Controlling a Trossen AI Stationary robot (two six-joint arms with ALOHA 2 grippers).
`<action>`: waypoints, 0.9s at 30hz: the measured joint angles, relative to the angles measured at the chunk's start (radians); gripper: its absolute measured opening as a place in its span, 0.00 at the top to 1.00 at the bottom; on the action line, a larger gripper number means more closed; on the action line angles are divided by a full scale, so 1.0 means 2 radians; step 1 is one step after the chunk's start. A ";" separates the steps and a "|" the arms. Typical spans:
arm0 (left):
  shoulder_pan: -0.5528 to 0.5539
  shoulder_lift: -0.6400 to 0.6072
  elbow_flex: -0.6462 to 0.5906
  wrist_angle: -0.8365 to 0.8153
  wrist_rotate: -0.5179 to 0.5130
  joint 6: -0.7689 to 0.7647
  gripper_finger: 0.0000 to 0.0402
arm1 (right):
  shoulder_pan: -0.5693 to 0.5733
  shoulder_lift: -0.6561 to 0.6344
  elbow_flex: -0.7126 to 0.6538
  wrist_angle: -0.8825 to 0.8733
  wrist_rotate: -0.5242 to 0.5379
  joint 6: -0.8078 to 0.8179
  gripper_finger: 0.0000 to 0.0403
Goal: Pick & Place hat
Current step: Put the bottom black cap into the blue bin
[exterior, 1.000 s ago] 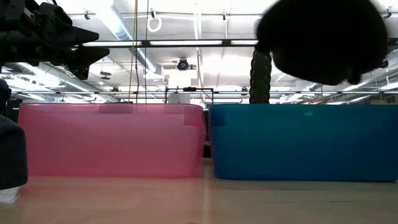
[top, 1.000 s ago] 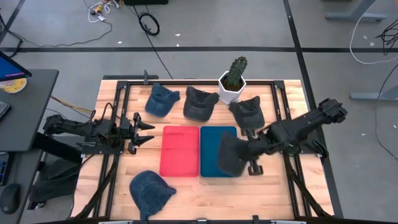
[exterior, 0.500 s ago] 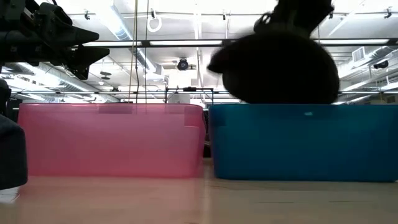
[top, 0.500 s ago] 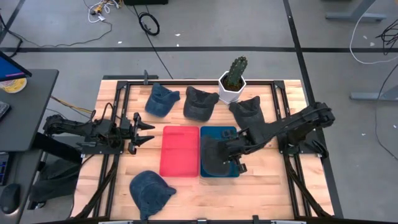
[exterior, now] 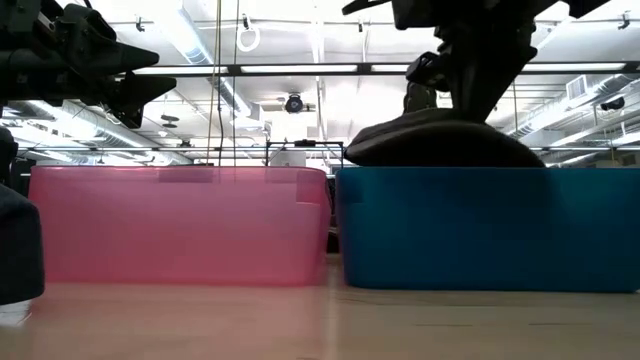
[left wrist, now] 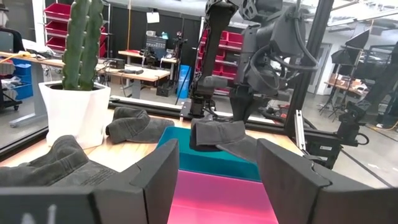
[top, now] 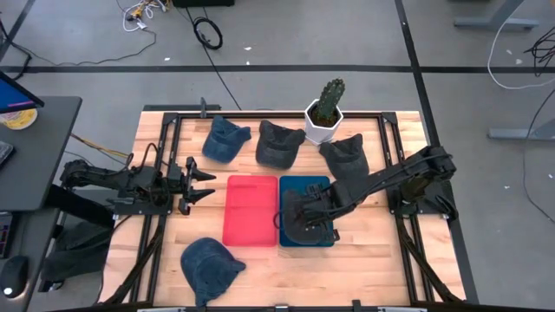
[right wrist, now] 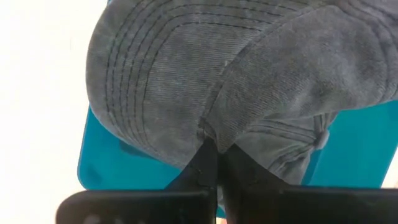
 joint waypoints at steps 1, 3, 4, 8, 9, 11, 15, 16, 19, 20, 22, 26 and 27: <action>0.000 0.000 0.000 0.000 0.000 0.000 0.45 | -0.001 0.000 0.000 0.000 0.000 0.000 1.00; 0.000 0.000 0.000 0.000 0.000 0.000 0.45 | -0.001 0.000 0.000 -0.009 0.000 0.004 1.00; 0.000 0.000 0.000 0.000 0.000 0.000 0.45 | -0.001 0.000 0.000 -0.014 0.000 0.005 0.99; 0.000 0.000 0.000 0.000 0.000 0.000 0.45 | -0.001 0.000 -0.002 -0.019 0.000 0.005 0.99; 0.000 0.000 0.000 0.000 0.000 0.000 0.45 | -0.001 0.000 -0.005 -0.015 0.001 0.005 0.99; 0.000 0.000 0.000 0.000 0.000 0.000 0.45 | -0.001 0.000 -0.010 -0.014 0.004 0.005 0.99; 0.000 0.000 0.000 0.000 0.000 0.000 0.45 | -0.001 0.000 -0.022 0.002 0.004 0.005 0.96; 0.000 0.000 0.000 0.000 0.000 0.000 0.45 | -0.001 0.000 -0.025 0.003 0.004 0.005 0.95; 0.000 0.000 0.000 0.000 0.000 0.000 0.45 | -0.001 0.000 -0.029 0.004 0.004 0.006 0.93; 0.000 0.000 0.000 0.000 0.000 0.000 0.45 | -0.001 0.000 -0.029 0.004 0.004 0.006 0.92; 0.000 0.000 0.000 0.000 0.000 0.000 0.45 | -0.001 0.000 -0.029 0.006 0.004 0.008 0.91; 0.000 0.000 0.000 0.000 0.000 0.000 0.45 | -0.005 0.000 -0.029 0.006 0.004 0.021 0.86; 0.000 0.000 0.000 0.000 0.000 0.000 0.45 | -0.006 0.000 -0.029 0.006 0.004 0.022 0.85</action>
